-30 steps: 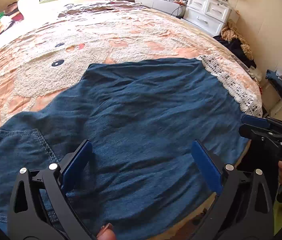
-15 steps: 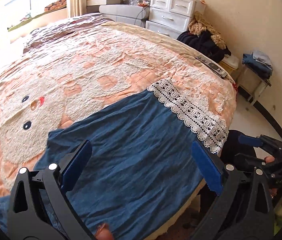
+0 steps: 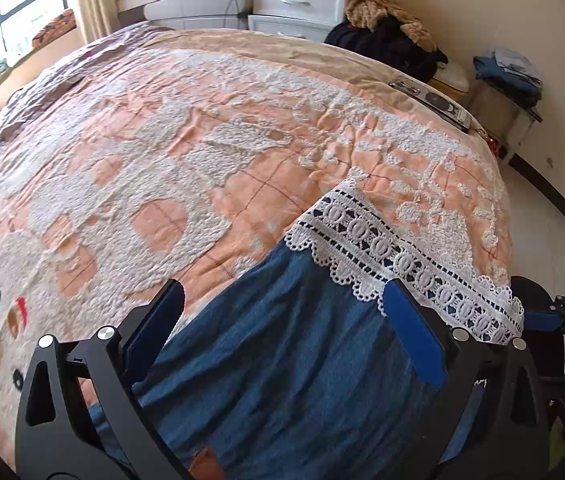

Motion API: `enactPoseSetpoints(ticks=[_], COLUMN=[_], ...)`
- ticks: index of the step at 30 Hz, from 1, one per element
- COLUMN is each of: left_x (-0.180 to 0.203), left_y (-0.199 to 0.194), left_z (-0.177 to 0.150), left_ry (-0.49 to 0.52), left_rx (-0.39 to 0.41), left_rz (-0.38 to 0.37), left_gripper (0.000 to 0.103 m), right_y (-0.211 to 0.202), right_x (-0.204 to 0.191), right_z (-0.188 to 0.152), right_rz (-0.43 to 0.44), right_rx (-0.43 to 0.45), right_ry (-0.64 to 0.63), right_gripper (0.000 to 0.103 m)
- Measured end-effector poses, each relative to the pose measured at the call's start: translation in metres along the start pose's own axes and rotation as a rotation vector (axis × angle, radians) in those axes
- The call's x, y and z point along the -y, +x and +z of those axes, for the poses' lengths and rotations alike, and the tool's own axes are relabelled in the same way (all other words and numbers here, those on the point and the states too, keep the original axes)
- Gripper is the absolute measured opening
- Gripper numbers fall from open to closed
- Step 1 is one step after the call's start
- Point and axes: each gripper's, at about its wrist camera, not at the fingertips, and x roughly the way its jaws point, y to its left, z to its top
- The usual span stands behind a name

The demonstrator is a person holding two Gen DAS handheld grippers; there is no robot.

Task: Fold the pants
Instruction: 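Pull the lace hem straight with the right tool and release it on the quilt, then grasp the lace trim with the left tool and lift it off the denim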

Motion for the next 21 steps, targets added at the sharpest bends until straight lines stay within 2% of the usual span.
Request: enactPoseSetpoints(ticks=[5, 8, 10, 12, 13, 15, 16, 18, 19, 21], left_x=[0.007, 0.008, 0.004, 0.001, 0.000, 0.000, 0.000, 0.001, 0.002, 0.000], left_y=[0.028, 0.043, 0.051, 0.057, 0.059, 0.059, 0.061, 0.062, 0.061, 0.057], left_z=[0.017, 0.026, 0.029, 0.031, 0.032, 0.032, 0.032, 0.030, 0.030, 0.029], left_ry=[0.124, 0.157, 0.148, 0.129, 0.118, 0.099, 0.091, 0.091, 0.092, 0.088], left_rx=[-0.045, -0.066, -0.082, -0.091, -0.092, -0.092, -0.098, -0.106, -0.103, -0.088], left_rz=[-0.064, -0.095, -0.151, -0.211, -0.236, -0.294, -0.309, -0.329, -0.326, -0.322], left_gripper=[0.093, 0.089, 0.084, 0.068, 0.064, 0.047, 0.044, 0.031, 0.029, 0.017], right_y=[0.011, 0.018, 0.023, 0.026, 0.026, 0.025, 0.024, 0.022, 0.020, 0.017], right_x=[0.001, 0.000, 0.000, -0.002, -0.002, 0.000, 0.002, 0.006, 0.006, 0.005], right_z=[0.006, 0.007, 0.008, 0.008, 0.008, 0.008, 0.008, 0.009, 0.009, 0.009], right_rz=[-0.003, -0.010, -0.033, -0.039, -0.041, -0.032, -0.025, -0.010, -0.011, 0.007], right_rx=[-0.020, -0.038, -0.043, -0.043, -0.042, -0.030, -0.025, -0.016, -0.010, 0.002], right_ry=[-0.010, -0.010, -0.012, -0.013, -0.016, -0.004, 0.012, 0.032, 0.038, 0.027], right_gripper=[0.080, 0.079, 0.067, 0.058, 0.056, 0.049, 0.047, 0.037, 0.035, 0.026])
